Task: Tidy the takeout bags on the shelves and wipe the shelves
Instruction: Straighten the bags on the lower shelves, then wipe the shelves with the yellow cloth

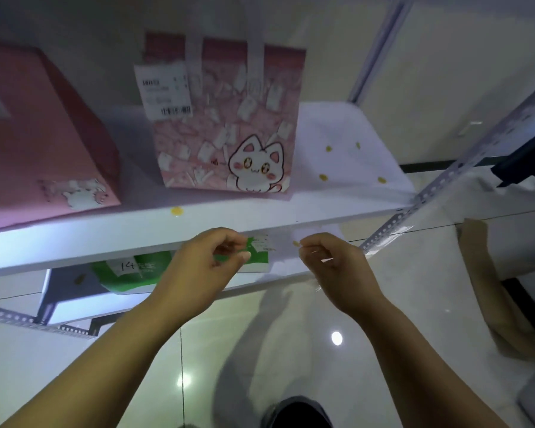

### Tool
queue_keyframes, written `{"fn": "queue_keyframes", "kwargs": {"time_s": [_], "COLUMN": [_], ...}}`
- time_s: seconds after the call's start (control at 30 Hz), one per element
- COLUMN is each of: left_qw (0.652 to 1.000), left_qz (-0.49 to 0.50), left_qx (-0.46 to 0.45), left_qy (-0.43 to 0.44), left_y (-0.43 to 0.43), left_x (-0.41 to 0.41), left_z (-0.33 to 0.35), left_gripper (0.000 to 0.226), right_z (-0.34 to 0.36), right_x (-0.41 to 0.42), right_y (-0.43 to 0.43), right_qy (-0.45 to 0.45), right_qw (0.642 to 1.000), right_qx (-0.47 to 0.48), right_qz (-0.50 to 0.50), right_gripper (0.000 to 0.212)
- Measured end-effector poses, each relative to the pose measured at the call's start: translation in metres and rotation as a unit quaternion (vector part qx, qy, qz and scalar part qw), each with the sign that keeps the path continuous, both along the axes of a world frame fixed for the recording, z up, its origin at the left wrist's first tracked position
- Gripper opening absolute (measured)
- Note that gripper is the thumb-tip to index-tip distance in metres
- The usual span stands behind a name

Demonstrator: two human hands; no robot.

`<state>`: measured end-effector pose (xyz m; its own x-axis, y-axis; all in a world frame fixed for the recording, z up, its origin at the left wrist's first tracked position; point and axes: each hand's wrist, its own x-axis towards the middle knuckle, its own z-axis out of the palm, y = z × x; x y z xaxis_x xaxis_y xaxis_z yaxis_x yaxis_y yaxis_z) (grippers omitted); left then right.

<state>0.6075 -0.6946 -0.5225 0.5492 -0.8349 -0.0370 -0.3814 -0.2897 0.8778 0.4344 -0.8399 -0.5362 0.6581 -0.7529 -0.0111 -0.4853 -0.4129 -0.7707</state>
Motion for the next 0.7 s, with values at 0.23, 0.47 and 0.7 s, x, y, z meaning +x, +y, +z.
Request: {"fn": "queue_keyframes", "kwargs": {"time_s": [0.23,0.47,0.7], "left_qw": [1.000,0.994,0.983], "left_qz": [0.007,-0.009,-0.031], "left_qx": [-0.012,-0.073,-0.131], "left_qy": [-0.023,-0.076,-0.121], "left_y": [-0.014,-0.035,-0.060], "left_x": [-0.030,-0.060,-0.069], "left_z": [0.143,0.251,0.304], "left_gripper": [0.011,0.013,0.010], "right_z": [0.141,0.244,0.294], "right_x": [-0.026,-0.051,-0.057], "right_y": [-0.021,-0.055,-0.086], "right_qy": [-0.044,-0.126,-0.169], "right_qw": [0.998,0.988,0.977], "right_qx": [-0.025,-0.076,-0.130], "right_qz": [0.033,0.042,0.007], "right_gripper": [0.011,0.013,0.012]}}
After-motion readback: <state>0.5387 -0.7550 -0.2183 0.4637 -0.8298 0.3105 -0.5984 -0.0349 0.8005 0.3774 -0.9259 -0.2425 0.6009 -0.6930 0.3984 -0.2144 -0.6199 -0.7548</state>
